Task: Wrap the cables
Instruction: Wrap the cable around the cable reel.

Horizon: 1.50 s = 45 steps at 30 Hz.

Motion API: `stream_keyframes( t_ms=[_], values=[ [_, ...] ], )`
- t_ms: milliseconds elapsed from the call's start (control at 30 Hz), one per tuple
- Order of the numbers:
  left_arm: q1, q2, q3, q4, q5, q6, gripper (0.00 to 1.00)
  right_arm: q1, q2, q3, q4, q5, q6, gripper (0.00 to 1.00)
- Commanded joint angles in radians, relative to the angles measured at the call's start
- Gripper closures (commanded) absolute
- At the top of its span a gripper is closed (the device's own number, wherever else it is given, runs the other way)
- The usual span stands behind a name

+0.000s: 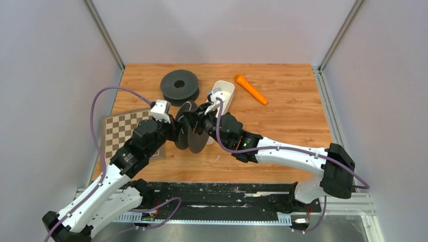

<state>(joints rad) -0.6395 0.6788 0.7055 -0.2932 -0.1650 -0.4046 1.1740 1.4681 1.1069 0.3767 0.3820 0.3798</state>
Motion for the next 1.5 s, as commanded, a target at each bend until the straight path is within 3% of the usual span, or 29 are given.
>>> stream_keyframes(
  t_ms=[0, 367, 533, 667, 867, 1000, 1067, 1200, 1333, 1400, 1467],
  values=[
    [-0.017, 0.003, 0.04, 0.091, -0.034, 0.046, 1.0, -0.009, -0.005, 0.055, -0.063, 0.012, 0.082, 1.0],
    [-0.043, -0.097, -0.076, 0.312, 0.011, 0.189, 1.0, -0.135, -0.055, 0.017, -0.19, 0.001, 0.395, 0.99],
    [-0.045, -0.139, -0.126, 0.404, 0.046, 0.284, 1.0, -0.191, -0.07, -0.013, -0.206, -0.064, 0.448, 0.85],
    [-0.045, -0.153, -0.143, 0.434, 0.1, 0.346, 1.0, -0.21, -0.086, -0.053, -0.203, -0.067, 0.468, 1.0],
    [-0.045, -0.169, -0.137, 0.439, 0.134, 0.388, 1.0, -0.252, -0.114, -0.092, -0.201, -0.134, 0.479, 1.0],
    [-0.045, -0.184, -0.146, 0.465, 0.157, 0.397, 1.0, -0.297, -0.16, -0.175, -0.139, -0.242, 0.535, 0.9],
    [-0.045, -0.201, -0.158, 0.49, 0.194, 0.389, 1.0, -0.318, -0.185, -0.216, -0.108, -0.301, 0.545, 0.99],
    [-0.045, -0.226, -0.189, 0.533, 0.277, 0.401, 1.0, -0.358, -0.216, -0.258, -0.104, -0.398, 0.569, 1.0],
    [-0.044, -0.228, -0.188, 0.544, 0.331, 0.452, 1.0, -0.37, -0.23, -0.28, -0.104, -0.481, 0.605, 0.89],
    [-0.045, -0.235, -0.188, 0.556, 0.369, 0.477, 1.0, -0.378, -0.237, -0.305, -0.074, -0.528, 0.632, 0.99],
    [-0.045, -0.243, -0.187, 0.571, 0.39, 0.497, 1.0, -0.389, -0.245, -0.319, -0.051, -0.59, 0.659, 1.0]
  ],
)
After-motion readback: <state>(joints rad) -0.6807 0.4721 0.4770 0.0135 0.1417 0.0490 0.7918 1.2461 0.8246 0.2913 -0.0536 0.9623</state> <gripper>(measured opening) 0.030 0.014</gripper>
